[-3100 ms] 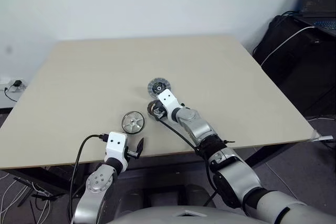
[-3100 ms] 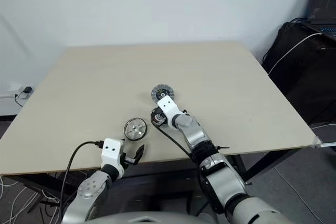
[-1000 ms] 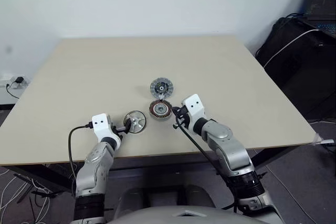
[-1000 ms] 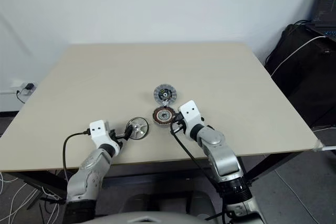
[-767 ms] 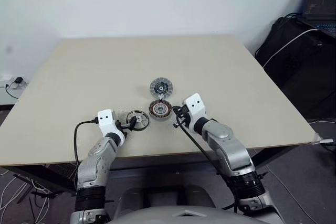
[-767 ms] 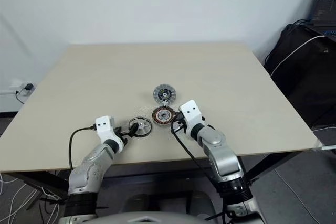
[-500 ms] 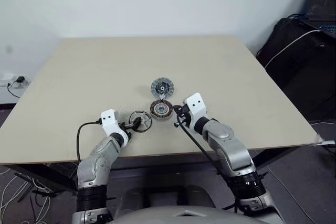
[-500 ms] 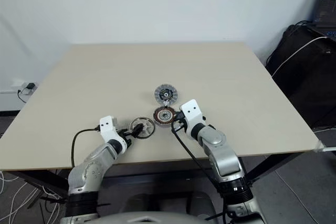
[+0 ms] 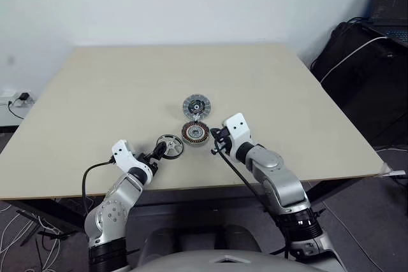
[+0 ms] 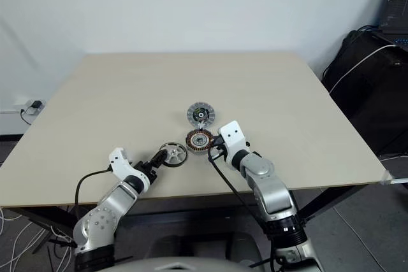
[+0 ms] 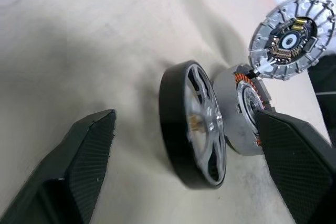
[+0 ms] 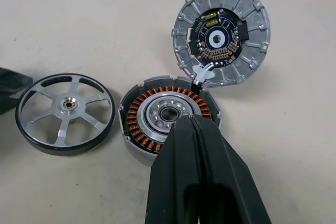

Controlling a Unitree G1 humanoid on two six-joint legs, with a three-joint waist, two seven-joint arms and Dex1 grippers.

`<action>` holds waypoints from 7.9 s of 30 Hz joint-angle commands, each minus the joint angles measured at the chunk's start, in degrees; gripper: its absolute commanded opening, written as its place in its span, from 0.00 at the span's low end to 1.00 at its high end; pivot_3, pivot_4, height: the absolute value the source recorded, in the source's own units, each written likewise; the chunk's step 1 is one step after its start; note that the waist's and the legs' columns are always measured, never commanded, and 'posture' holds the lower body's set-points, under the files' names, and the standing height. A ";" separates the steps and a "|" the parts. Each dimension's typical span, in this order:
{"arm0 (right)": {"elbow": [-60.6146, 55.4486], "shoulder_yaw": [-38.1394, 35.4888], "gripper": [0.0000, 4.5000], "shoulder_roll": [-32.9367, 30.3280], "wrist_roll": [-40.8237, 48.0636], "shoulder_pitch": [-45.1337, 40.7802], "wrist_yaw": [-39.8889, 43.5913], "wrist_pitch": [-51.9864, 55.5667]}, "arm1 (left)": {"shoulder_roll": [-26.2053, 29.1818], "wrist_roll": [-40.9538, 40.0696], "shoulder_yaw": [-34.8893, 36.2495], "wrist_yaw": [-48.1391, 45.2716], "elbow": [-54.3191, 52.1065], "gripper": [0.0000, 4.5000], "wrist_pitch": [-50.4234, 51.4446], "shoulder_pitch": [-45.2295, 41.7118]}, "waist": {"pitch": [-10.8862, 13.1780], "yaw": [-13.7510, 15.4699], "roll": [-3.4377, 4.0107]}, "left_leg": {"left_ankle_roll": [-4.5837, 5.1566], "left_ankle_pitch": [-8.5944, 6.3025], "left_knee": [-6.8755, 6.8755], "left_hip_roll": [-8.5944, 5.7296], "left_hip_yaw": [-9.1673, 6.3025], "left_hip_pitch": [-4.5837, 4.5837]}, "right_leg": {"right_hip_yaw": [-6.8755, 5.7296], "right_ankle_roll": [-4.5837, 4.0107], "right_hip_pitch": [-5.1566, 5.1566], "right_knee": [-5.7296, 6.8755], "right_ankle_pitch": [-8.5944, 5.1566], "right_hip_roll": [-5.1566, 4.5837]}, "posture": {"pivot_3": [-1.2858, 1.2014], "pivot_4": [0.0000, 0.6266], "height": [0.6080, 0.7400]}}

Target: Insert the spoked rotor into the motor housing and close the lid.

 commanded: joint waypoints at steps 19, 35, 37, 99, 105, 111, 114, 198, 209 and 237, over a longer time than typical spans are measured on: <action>-0.66 -0.82 0.00 -0.15 0.41 -1.37 -0.40 -1.04 | -4.59 -7.44 -2.49 3.81 2.98 0.70 -5.40 -0.51 | 0.00 -0.01 -0.02 | -0.03 0.01 0.00 0.01 0.00 0.00 | -0.01 0.00 0.07 0.00 0.00 0.02 | 0.52 0.00 1.00; -0.14 -0.94 0.00 -0.14 0.40 -2.02 -0.49 -1.28 | -5.70 -9.54 -3.53 6.16 4.60 0.91 -6.60 -1.83 | 0.00 0.00 -0.02 | -0.04 0.02 0.00 0.01 0.00 0.00 | -0.02 0.00 0.08 0.00 0.00 0.03 | 0.52 0.00 1.00; -0.12 -0.87 0.00 -0.10 0.38 -2.13 -0.48 -1.28 | -6.10 -10.95 -3.64 5.54 5.54 0.91 -6.69 -2.49 | 0.00 0.12 -0.02 | -0.03 0.02 0.00 0.00 0.00 0.02 | -0.02 0.00 0.10 0.00 0.00 0.02 | 0.52 0.00 1.00; -6.60 -2.69 0.00 -2.19 0.43 2.23 -3.75 1.12 | -7.78 -18.64 -12.37 -20.53 27.42 0.10 -17.30 -16.49 | 0.02 0.07 -0.12 | 0.02 0.01 -0.01 0.00 -0.02 -0.06 | -0.04 -0.01 0.07 -0.07 -0.01 0.09 | 0.52 0.00 1.00; -7.30 -2.81 0.00 -2.09 0.51 2.74 -4.43 1.46 | -8.32 -17.70 -11.88 -21.06 31.25 0.10 -17.13 -19.01 | 0.02 -0.03 -0.13 | 0.03 0.01 0.00 -0.01 -0.02 -0.07 | -0.02 0.00 0.08 -0.08 0.00 0.09 | 0.52 0.00 1.00; -7.51 -3.11 0.00 -2.00 0.45 2.84 -4.62 1.56 | -8.60 -16.56 -11.50 -19.63 33.57 0.10 -16.66 -19.66 | 0.04 -0.15 -0.15 | 0.27 0.16 -0.01 0.01 -0.02 -0.07 | 0.00 0.00 0.06 -0.07 0.00 0.15 | 0.52 0.00 1.00; -7.43 -3.12 0.00 -1.90 0.37 2.76 -4.66 1.54 | -8.64 -15.84 -11.11 -18.56 34.55 0.10 -16.69 -19.72 | 0.03 -0.14 -0.15 | 0.26 0.14 0.00 0.01 -0.03 -0.05 | 0.01 0.00 0.08 -0.06 0.00 0.13 | 0.52 0.00 1.00; 38.84 6.27 0.00 8.37 -6.28 -21.68 0.42 -12.08 | 9.02 42.11 -28.07 -10.68 6.99 0.01 -44.69 9.53 | 0.07 -0.30 0.21 | -0.03 0.02 -0.19 0.04 0.17 -0.05 | -0.03 -0.07 -0.23 0.05 -0.03 -0.06 | 0.52 0.00 1.00; 25.61 9.41 0.00 -0.34 -7.62 -23.53 13.45 -12.32 | 8.35 42.12 -28.55 -12.04 7.80 0.01 -44.69 8.46 | 0.07 -0.24 0.24 | 0.00 0.00 -0.18 0.04 0.16 -0.04 | -0.03 -0.07 -0.31 0.02 -0.03 -0.07 | 0.52 0.00 1.00; 45.28 26.38 0.48 -8.08 -21.51 -40.36 41.89 -26.67 | 11.71 52.04 -28.90 -7.54 9.49 0.00 -57.64 12.94 | 0.07 0.23 0.25 | 0.07 -0.02 -0.09 0.02 0.17 0.00 | -0.13 -0.09 -0.34 0.03 -0.01 -0.16 | 0.52 0.00 1.00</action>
